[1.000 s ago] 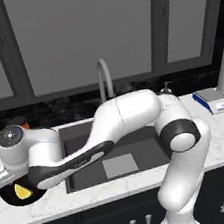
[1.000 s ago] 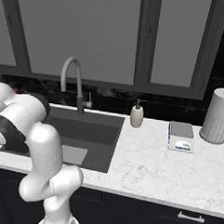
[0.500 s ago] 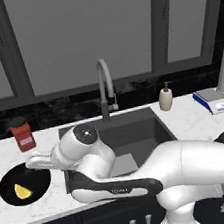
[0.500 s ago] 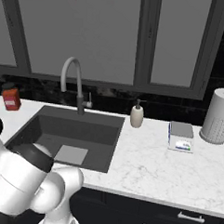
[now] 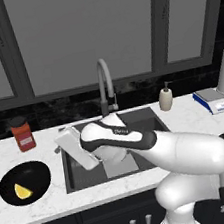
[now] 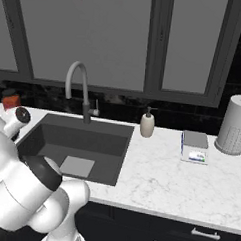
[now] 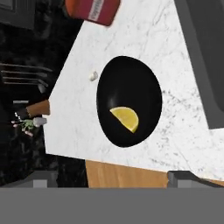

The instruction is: Pick the lemon wedge from the sink and place it in the bowl. Then pick the bowl and place it in the microwave. Then close the microwave door and press the start button.

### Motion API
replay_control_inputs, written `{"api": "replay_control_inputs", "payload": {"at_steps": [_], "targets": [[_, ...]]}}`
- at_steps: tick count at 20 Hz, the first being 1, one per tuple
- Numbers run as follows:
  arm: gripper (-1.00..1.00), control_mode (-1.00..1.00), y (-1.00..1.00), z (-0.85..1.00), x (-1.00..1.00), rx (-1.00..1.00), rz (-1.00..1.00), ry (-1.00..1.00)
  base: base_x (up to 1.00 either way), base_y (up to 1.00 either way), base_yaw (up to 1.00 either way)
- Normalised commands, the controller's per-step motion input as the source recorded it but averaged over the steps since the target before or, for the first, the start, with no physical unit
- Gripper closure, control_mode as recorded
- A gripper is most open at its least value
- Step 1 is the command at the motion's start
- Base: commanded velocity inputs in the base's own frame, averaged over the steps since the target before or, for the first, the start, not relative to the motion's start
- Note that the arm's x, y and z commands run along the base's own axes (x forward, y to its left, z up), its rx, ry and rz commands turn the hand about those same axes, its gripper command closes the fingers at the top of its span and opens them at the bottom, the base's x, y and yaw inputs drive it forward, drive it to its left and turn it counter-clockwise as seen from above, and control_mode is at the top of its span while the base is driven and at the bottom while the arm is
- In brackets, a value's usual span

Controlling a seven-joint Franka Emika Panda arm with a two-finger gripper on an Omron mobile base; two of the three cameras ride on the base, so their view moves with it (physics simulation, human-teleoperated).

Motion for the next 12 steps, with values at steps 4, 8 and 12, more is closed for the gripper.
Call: {"api": "replay_control_inputs", "payload": {"at_steps": [4, 8, 12], "targets": [[-1.00, -1.00, 0.31, 0.00, 0.31, -0.15, 0.12, 0.39, 0.00, 0.00, 0.00], [-1.00, -1.00, 0.34, 0.00, 0.05, -0.18, 0.08, 0.16, 0.00, 0.00, 0.00], [-1.00, -1.00, 0.32, 0.00, -0.03, -0.18, 0.06, 0.02, 0.00, 0.00, 0.00]]}}
